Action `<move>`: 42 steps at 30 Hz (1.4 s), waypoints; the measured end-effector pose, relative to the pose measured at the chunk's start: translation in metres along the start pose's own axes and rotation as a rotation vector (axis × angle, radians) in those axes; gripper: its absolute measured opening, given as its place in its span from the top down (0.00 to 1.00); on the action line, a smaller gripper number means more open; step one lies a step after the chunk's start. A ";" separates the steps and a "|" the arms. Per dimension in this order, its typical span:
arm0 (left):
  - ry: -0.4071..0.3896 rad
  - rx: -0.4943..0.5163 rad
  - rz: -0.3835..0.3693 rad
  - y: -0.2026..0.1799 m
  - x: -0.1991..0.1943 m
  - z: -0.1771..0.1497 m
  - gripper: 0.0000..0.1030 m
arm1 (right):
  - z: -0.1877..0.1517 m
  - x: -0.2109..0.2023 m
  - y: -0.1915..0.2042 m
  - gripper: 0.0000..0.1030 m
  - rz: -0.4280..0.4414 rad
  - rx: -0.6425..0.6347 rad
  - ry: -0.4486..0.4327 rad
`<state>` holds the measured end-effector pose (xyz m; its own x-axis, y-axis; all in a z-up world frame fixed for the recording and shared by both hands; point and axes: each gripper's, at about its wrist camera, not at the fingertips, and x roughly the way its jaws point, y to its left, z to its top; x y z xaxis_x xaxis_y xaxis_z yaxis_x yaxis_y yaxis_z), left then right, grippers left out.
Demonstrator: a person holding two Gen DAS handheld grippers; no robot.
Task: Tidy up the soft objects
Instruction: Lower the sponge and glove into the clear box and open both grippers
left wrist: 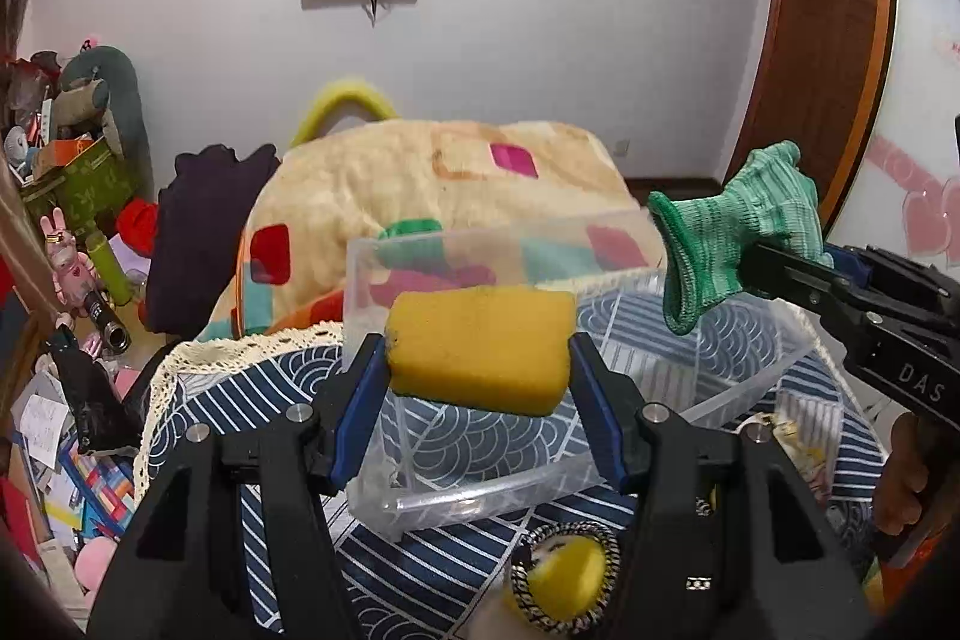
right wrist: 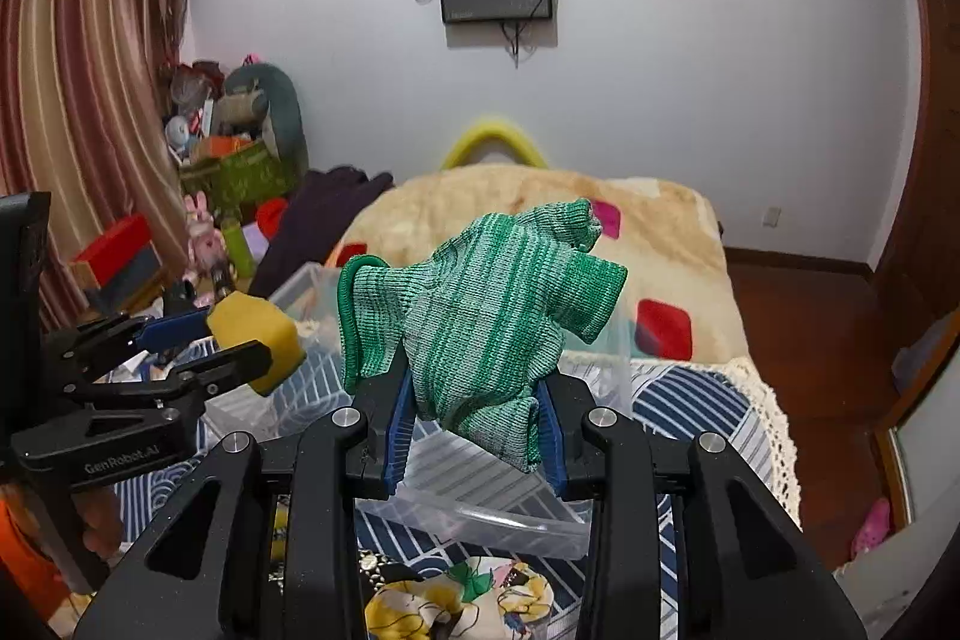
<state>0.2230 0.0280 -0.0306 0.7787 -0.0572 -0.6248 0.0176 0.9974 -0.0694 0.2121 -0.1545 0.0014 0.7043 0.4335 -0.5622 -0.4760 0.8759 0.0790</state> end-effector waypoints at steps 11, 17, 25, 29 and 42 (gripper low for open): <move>0.086 0.027 0.007 -0.001 0.032 -0.003 0.43 | -0.004 0.036 0.001 0.69 0.013 -0.038 0.144; 0.104 0.032 0.007 -0.002 0.038 -0.004 0.40 | -0.006 0.041 0.002 0.67 0.017 -0.060 0.177; 0.098 0.035 -0.003 -0.004 0.036 -0.004 0.26 | -0.007 0.040 0.007 0.63 -0.009 -0.100 0.181; 0.088 0.029 -0.010 -0.004 0.028 -0.003 0.26 | -0.006 0.035 0.009 0.59 -0.020 -0.123 0.162; -0.025 0.023 -0.013 -0.003 -0.026 0.001 0.12 | 0.008 -0.009 0.008 0.33 -0.028 -0.113 0.025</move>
<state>0.2036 0.0265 -0.0134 0.7937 -0.0691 -0.6044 0.0417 0.9974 -0.0593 0.2060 -0.1492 0.0134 0.7056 0.4021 -0.5835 -0.5131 0.8578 -0.0295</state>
